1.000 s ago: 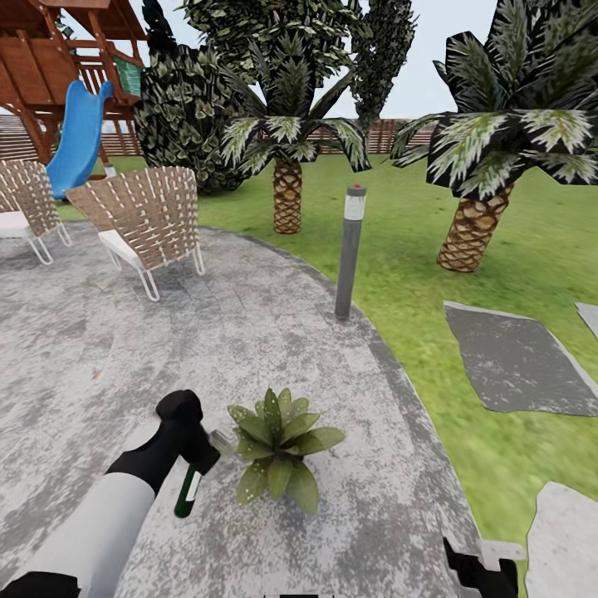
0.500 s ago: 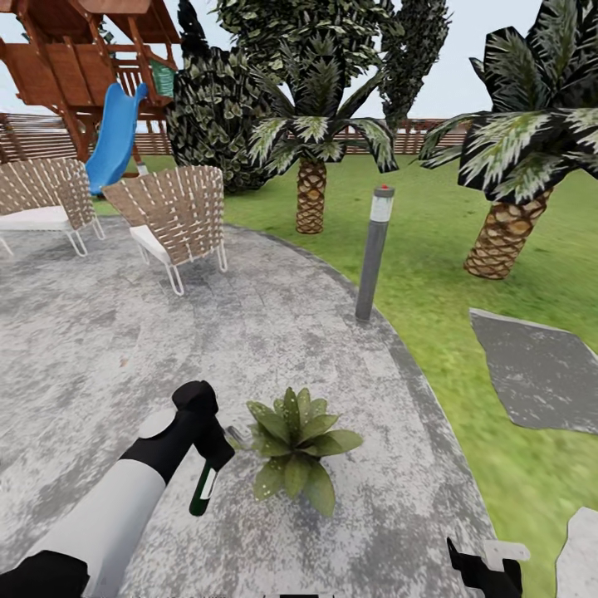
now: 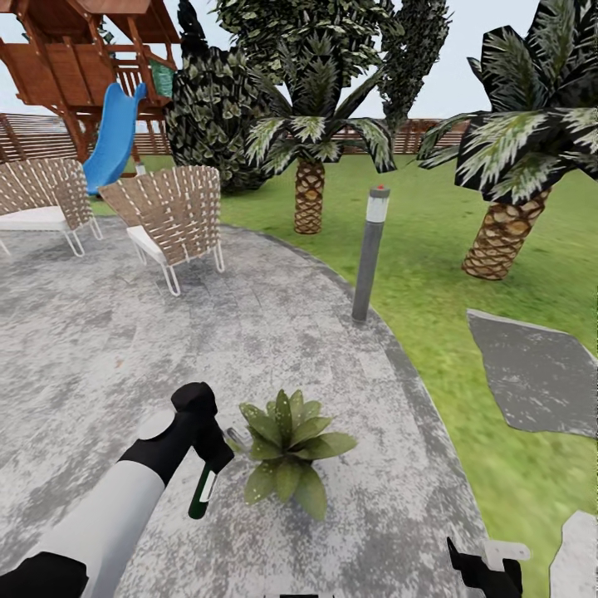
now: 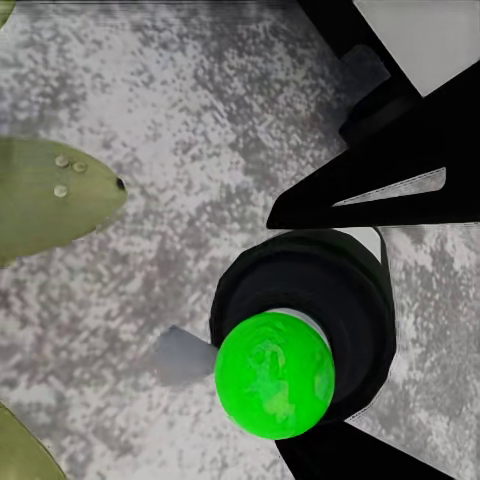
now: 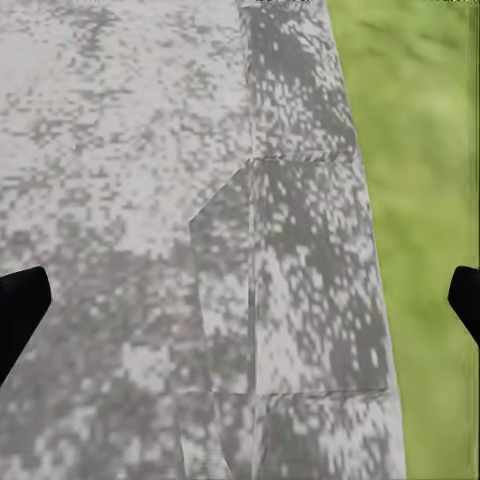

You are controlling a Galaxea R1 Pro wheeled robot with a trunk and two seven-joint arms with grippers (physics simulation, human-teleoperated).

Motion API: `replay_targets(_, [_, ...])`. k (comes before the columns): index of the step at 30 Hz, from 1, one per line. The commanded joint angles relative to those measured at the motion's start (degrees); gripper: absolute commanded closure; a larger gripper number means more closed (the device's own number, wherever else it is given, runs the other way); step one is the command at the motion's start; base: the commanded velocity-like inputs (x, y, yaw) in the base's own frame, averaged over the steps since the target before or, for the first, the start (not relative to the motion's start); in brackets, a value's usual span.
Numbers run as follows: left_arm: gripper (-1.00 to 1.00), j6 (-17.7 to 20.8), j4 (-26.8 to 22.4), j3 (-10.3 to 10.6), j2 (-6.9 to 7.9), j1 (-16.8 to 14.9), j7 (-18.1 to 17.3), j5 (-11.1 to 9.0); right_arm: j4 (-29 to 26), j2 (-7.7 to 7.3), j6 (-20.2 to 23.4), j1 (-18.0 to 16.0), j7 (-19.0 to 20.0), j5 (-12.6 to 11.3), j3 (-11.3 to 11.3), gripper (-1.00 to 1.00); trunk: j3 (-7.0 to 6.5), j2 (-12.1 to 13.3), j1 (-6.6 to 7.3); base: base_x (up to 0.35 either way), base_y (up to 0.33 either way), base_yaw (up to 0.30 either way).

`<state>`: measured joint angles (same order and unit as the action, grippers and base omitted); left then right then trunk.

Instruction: Pick up the pesticide atomizer in the garden and spray insectifuge to fully cover both potted plants in the garden.

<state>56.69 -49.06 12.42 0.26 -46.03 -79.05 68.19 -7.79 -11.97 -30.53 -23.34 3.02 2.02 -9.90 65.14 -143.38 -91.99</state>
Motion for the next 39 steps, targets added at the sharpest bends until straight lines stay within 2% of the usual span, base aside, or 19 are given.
replay_targets(1, [1.0,0.53,-0.07,0.14,0.06,-0.07,-0.58,0.54,0.06,0.01,-0.17,-0.04,0.32,0.19,-0.47,-1.0,0.05,-0.02,0.0,0.051,-0.258,0.0])
replay_targets(9, [1.0,0.53,0.07,0.15,0.35,0.05,-0.58,0.54,-0.03,0.01,-0.19,-0.04,0.32,0.18,-0.47,-1.0,0.05,-0.02,0.0,-0.134,-0.249,0.192])
replay_targets(13, [1.0,0.52,1.65,0.15,0.28,-0.02,-0.58,0.54,-0.03,0.01,-0.2,-0.04,0.32,0.18,-0.47,-1.0,0.05,-0.02,0.0,-0.161,-0.225,0.251])
replay_targets(22, [1.0,0.53,2.08,0.15,0.36,-0.16,-0.58,0.54,-0.03,0.08,-0.21,-0.04,0.32,0.18,-0.47,-1.0,0.05,-0.02,0.0,-0.009,-0.265,0.063])
replay_targets(26, [1.0,0.47,2.76,0.15,0.58,0.1,-0.58,0.83,-0.03,0.08,-0.2,-0.04,0.32,0.18,-0.47,-1.0,0.05,-0.02,0.0,0.0,-0.056,0.26])
replay_targets(30, [1.0,0.57,4.26,-0.12,0.69,-0.19,-0.58,2.79,-0.03,0.1,-0.22,-0.04,0.32,0.18,-0.47,-1.0,0.05,-0.02,0.0,0.0,-0.005,0.277])
replay_targets(34, [1.0,0.54,4.39,-0.27,0.56,-0.28,-0.58,3.05,-0.03,0.08,-0.23,-0.04,0.32,0.18,-0.47,-1.0,0.05,-0.02,0.0,0.001,0.0,0.253])
replay_targets(39, [1.0,0.53,4.36,-0.29,0.53,-0.29,-0.58,3.0,-0.03,-0.02,-0.23,-0.04,0.32,0.25,-0.47,-1.0,0.05,-0.02,0.0,0.206,-0.007,0.031])
